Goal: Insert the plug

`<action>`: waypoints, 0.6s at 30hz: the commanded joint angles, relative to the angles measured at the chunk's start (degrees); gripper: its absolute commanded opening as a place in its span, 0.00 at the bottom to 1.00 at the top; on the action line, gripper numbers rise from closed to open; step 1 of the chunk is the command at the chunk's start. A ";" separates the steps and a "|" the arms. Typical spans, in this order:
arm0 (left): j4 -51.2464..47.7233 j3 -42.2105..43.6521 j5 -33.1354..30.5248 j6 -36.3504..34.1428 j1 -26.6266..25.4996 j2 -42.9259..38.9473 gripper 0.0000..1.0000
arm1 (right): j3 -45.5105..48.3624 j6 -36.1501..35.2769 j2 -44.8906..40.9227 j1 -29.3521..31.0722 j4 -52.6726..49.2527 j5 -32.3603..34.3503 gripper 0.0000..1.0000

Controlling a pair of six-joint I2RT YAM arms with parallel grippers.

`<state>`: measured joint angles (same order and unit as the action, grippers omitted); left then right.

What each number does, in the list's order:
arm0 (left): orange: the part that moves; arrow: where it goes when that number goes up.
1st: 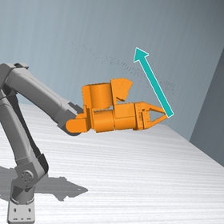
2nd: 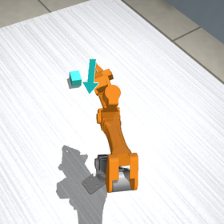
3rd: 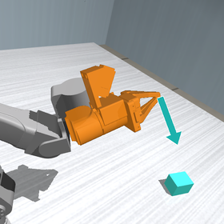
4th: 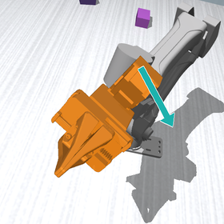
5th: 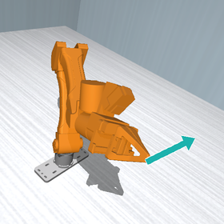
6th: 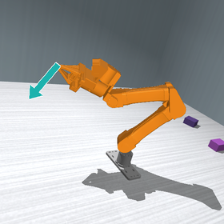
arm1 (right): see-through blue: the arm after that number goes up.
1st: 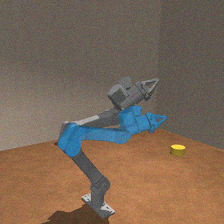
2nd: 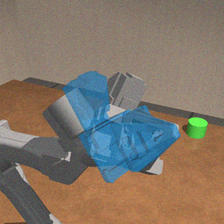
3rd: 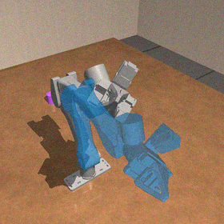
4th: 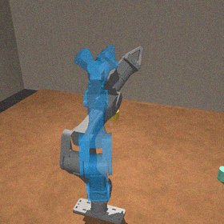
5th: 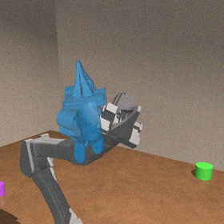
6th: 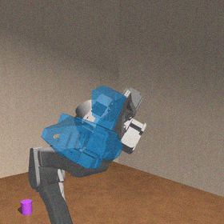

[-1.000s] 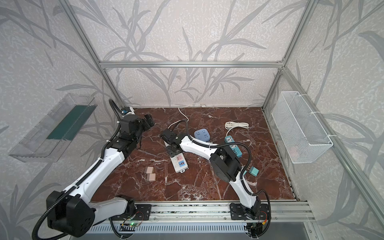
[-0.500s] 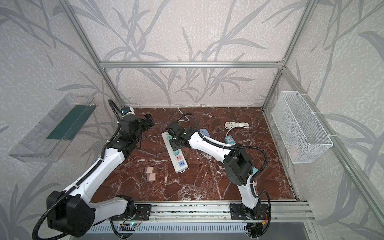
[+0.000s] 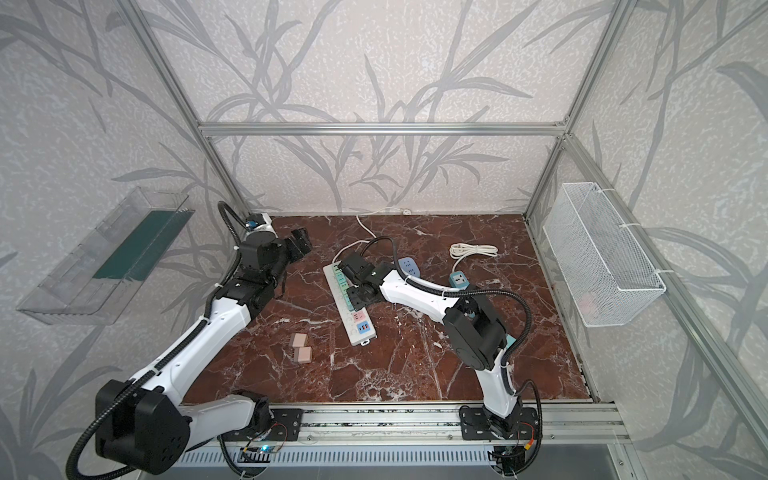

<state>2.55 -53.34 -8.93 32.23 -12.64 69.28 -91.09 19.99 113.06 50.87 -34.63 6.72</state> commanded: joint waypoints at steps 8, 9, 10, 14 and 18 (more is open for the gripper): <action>5.03 0.71 8.22 2.20 -1.13 0.58 0.85 | 26.32 1.69 -29.34 -4.14 8.26 18.70 0.79; 5.11 0.54 9.16 2.38 -1.42 0.68 0.84 | 29.56 3.14 -32.10 -5.77 8.21 19.46 0.82; 5.19 0.36 10.51 2.48 -1.75 1.07 0.84 | 33.34 4.73 -35.18 -8.20 8.15 19.28 0.83; 7.02 -0.04 16.28 2.31 -3.52 2.37 0.81 | 45.79 12.40 -45.26 -23.73 6.97 10.00 0.84; 5.52 -1.20 18.07 3.29 -5.42 3.53 0.80 | 53.58 14.37 -49.72 -36.62 6.96 4.21 0.84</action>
<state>7.73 -52.40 5.69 34.15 -17.08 72.18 -40.01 30.35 65.56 18.17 -27.27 16.16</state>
